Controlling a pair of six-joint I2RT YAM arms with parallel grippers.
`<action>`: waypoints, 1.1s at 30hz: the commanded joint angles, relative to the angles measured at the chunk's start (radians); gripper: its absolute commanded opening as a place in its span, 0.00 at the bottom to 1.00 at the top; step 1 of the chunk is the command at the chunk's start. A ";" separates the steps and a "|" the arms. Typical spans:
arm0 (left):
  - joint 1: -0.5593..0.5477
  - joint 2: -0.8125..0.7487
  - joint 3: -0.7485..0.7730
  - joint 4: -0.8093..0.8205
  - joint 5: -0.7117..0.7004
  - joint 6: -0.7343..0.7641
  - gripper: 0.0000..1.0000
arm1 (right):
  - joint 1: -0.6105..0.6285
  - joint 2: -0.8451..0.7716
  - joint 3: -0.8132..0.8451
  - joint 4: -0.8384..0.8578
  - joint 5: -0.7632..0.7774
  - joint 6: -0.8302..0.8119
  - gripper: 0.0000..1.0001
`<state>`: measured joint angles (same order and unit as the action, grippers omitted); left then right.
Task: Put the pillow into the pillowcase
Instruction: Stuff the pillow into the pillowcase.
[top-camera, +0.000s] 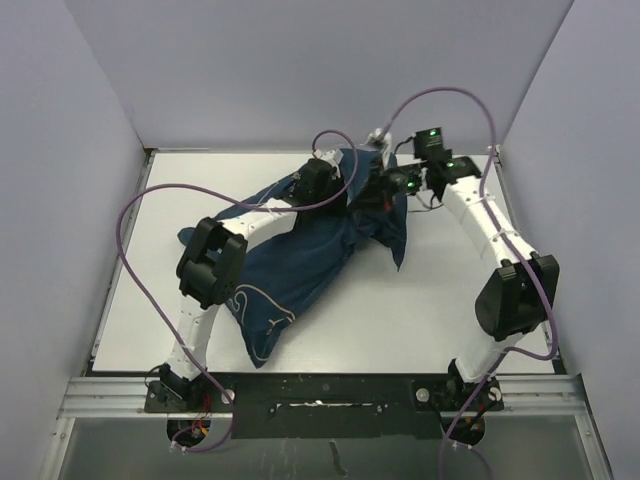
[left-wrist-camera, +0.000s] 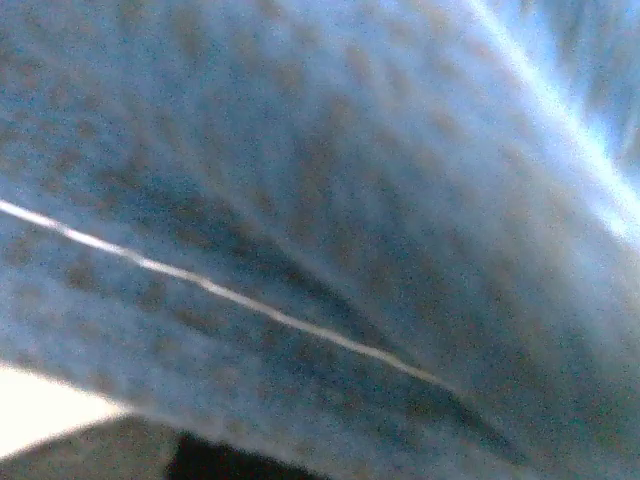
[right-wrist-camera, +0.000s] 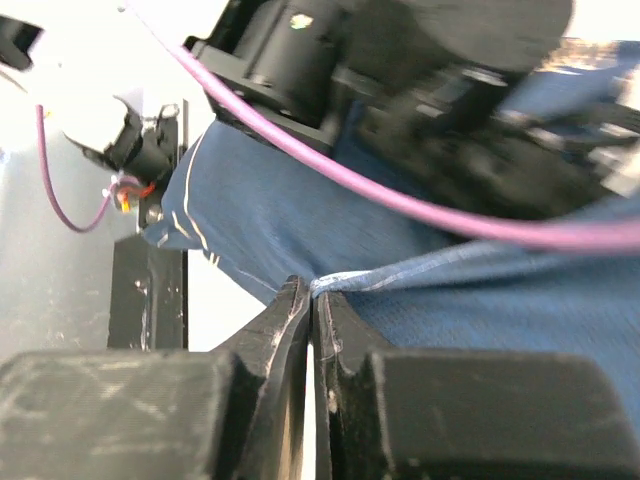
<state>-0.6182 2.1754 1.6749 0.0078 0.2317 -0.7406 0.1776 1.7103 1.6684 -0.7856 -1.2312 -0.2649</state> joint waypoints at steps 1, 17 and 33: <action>0.037 0.086 -0.069 0.072 -0.049 0.012 0.00 | 0.233 -0.099 -0.082 0.089 0.080 0.138 0.00; 0.228 -0.536 -0.443 -0.110 0.450 0.446 0.69 | -0.238 -0.073 -0.047 -0.262 -0.025 -0.441 0.93; -0.095 -0.813 -0.496 -0.552 -0.156 0.980 0.92 | -0.046 0.271 -0.200 0.529 0.172 -0.022 0.99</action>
<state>-0.5167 1.5135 1.2938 -0.4767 0.5941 0.0269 0.0906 1.9190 1.3838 -0.5095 -1.0740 -0.4286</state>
